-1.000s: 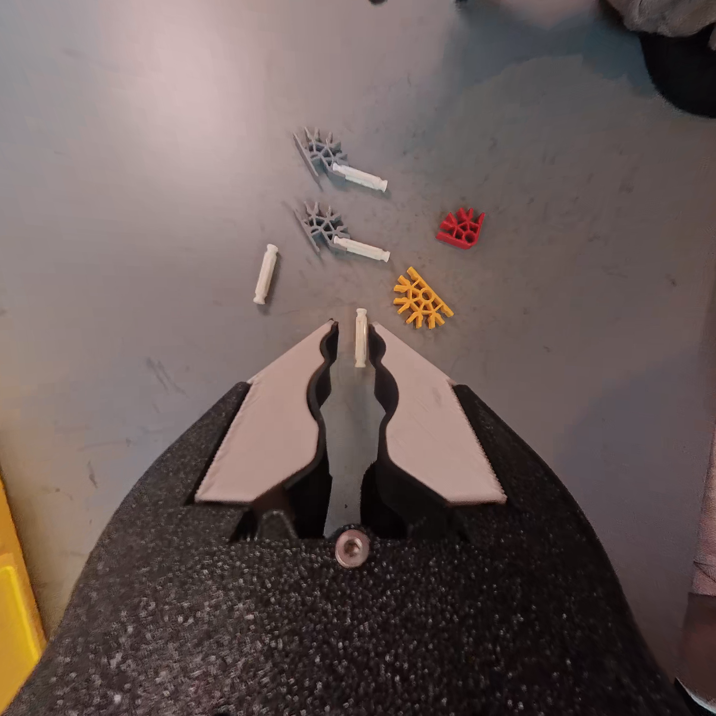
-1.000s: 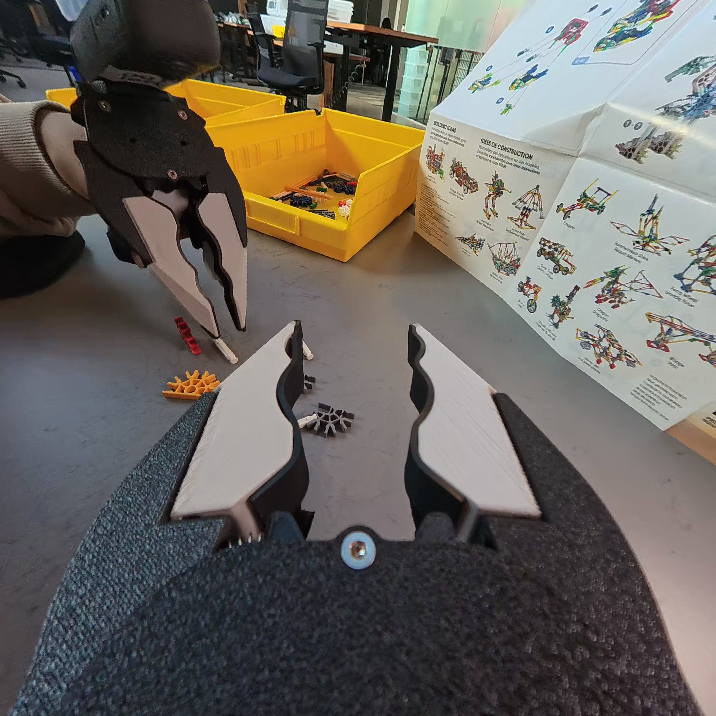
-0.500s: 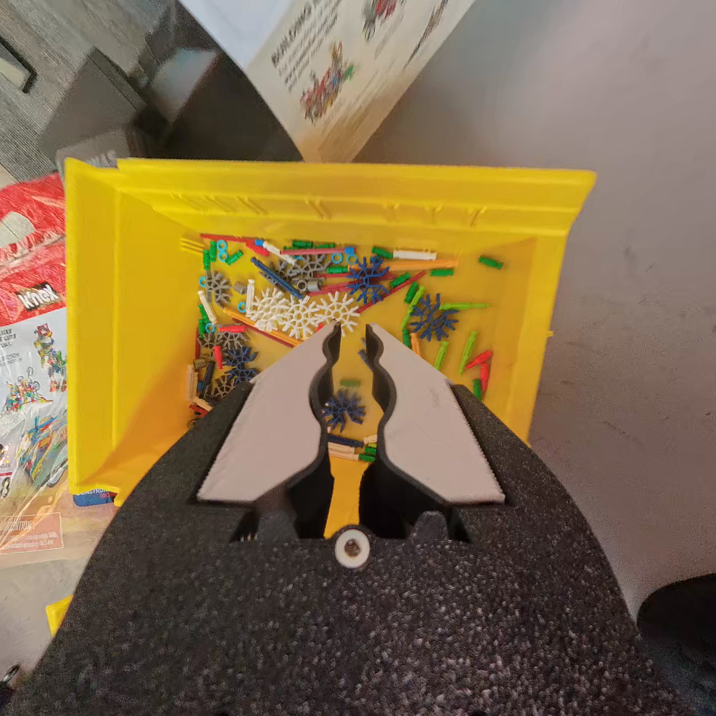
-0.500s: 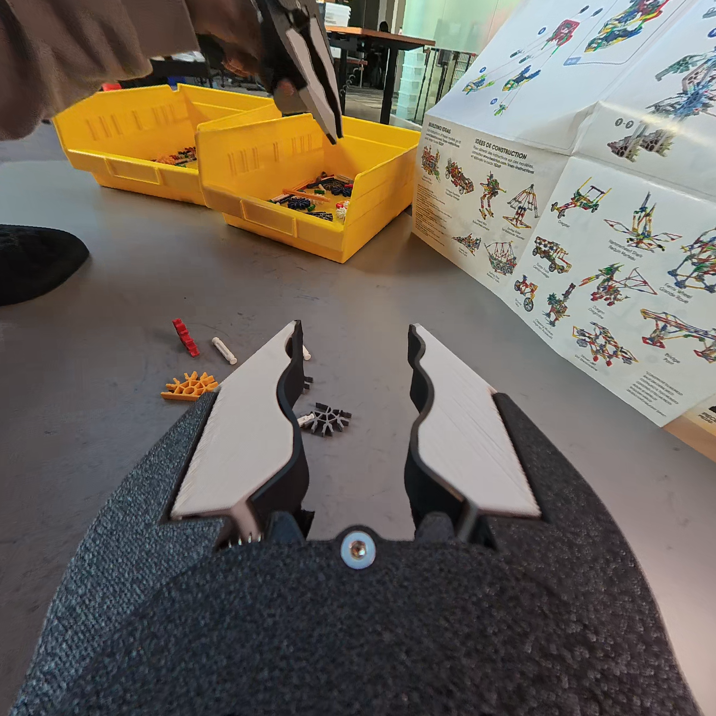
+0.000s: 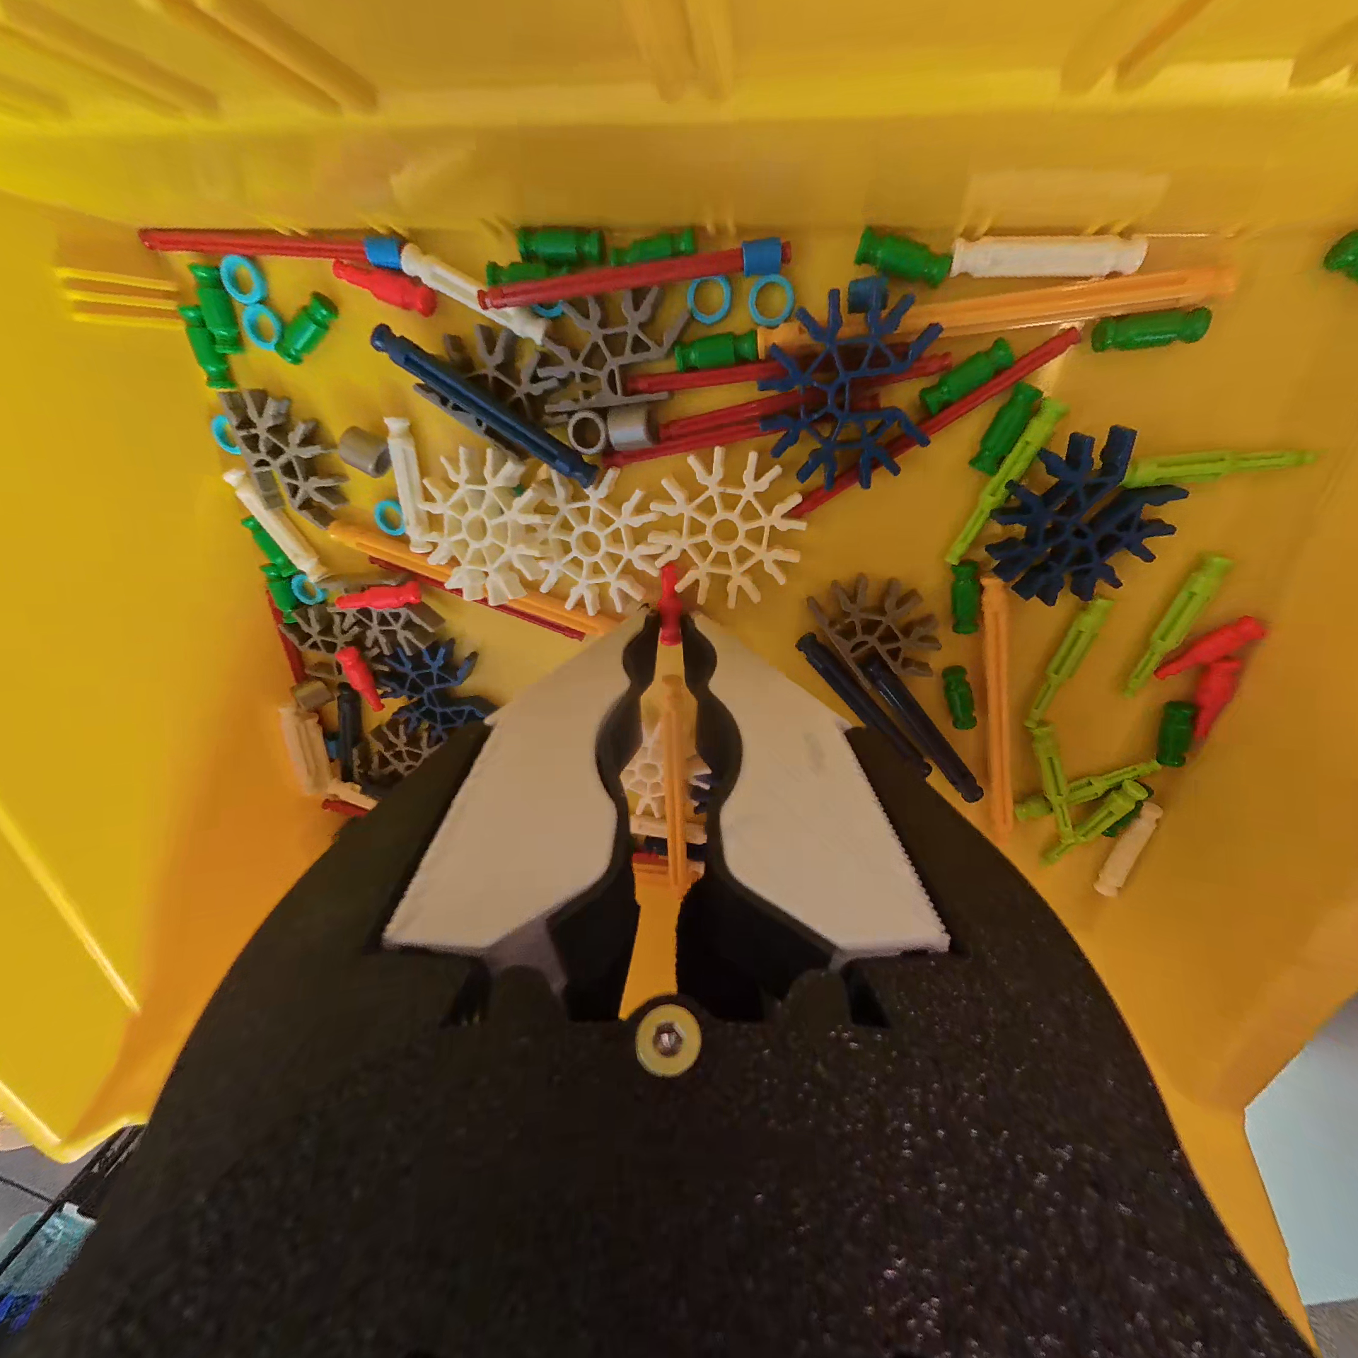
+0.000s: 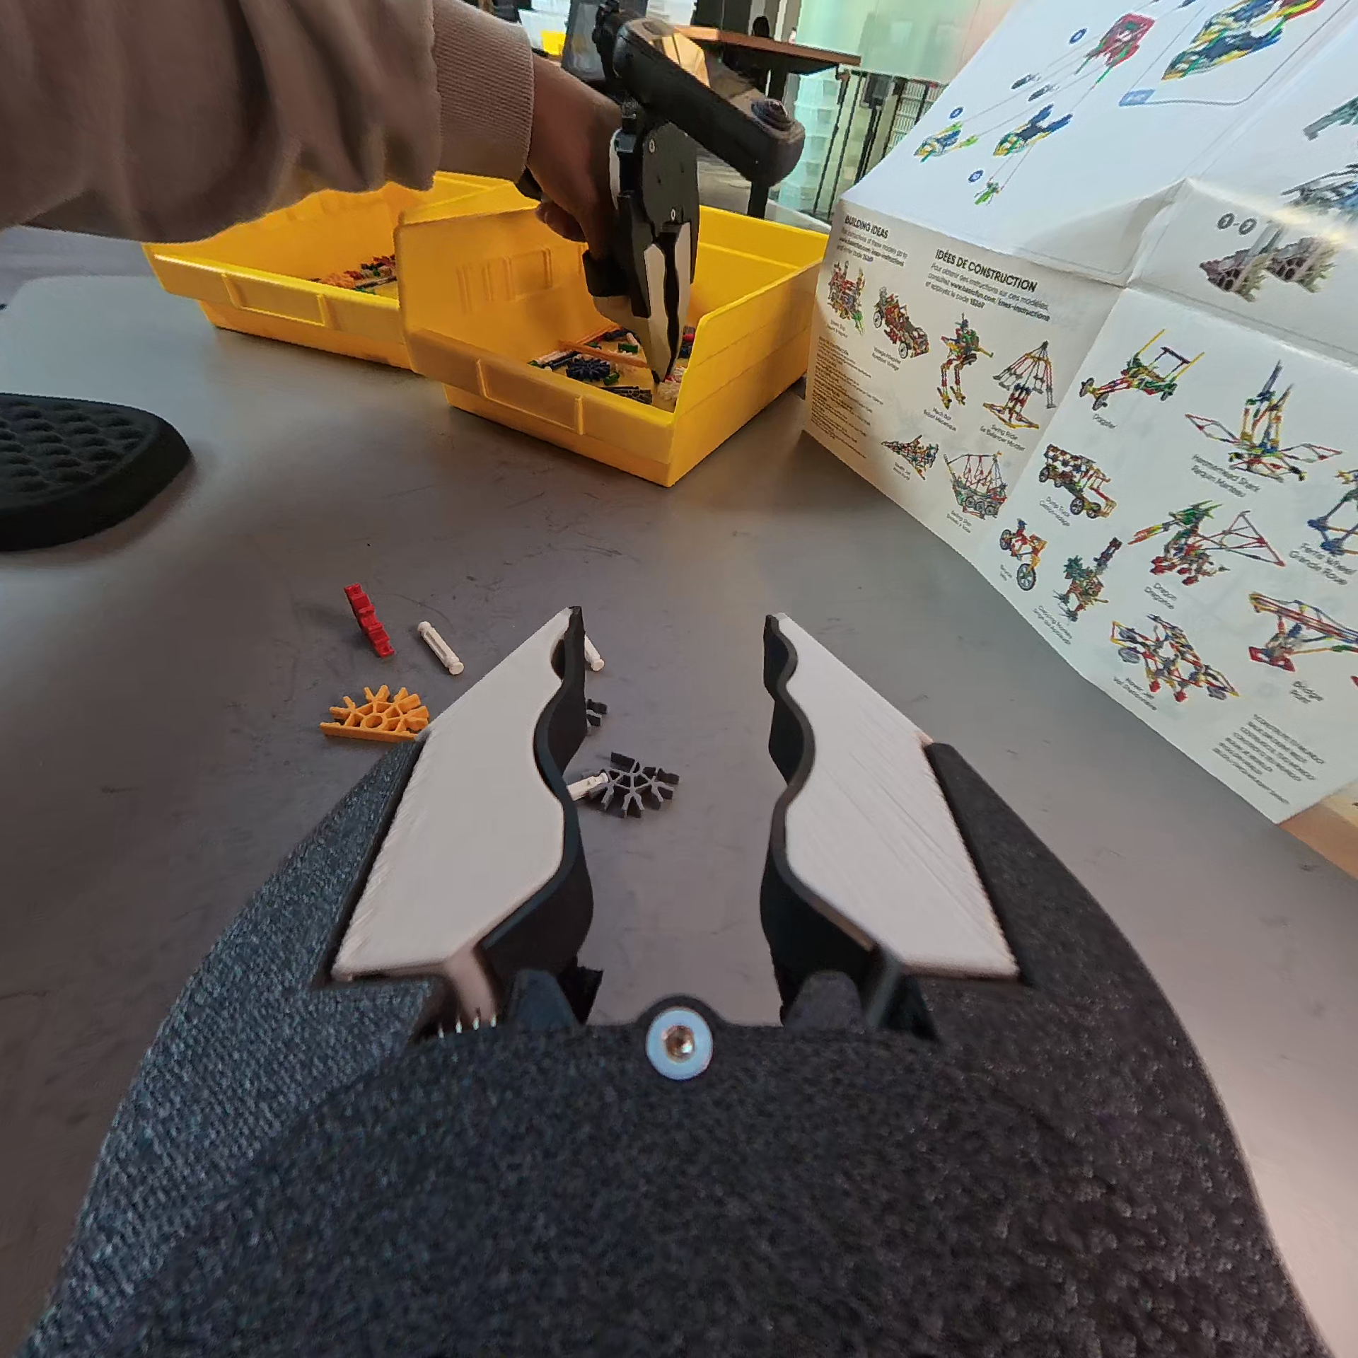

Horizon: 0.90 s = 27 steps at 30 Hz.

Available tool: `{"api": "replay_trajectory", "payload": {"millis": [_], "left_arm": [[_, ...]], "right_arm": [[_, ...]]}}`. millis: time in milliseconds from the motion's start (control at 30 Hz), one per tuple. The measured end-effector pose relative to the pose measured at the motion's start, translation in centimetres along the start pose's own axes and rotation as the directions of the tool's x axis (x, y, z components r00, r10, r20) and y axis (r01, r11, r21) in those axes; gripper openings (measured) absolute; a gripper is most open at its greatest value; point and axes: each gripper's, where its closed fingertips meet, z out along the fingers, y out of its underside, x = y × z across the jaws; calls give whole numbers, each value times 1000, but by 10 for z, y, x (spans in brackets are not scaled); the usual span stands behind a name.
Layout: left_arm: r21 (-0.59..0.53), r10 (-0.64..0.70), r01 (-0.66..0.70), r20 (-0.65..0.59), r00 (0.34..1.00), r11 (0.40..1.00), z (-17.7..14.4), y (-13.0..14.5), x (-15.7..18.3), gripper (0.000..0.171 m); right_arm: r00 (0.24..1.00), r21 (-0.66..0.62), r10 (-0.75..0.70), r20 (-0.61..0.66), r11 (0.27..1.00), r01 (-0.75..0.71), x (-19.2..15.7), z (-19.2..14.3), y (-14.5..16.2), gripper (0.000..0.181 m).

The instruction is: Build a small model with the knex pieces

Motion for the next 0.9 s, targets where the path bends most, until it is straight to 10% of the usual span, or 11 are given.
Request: {"api": "replay_trajectory", "payload": {"millis": [500, 667, 900], "left_arm": [[99, -35, 40, -56, 998, 994, -41, -9, 17, 5], [286, 172, -128, -132, 976, 950, -105, -44, 113, 6], [337, 354, -269, -222, 909, 902, -71, -64, 250, 6]], "right_arm": [[1000, -1, -2, -8, 1000, 2, 2, -1, 0, 45], [1000, 19, 15, -1, 1000, -14, 2, -2, -3, 48], [996, 78, -7, 89, 997, 0, -16, -7, -18, 61]]}}
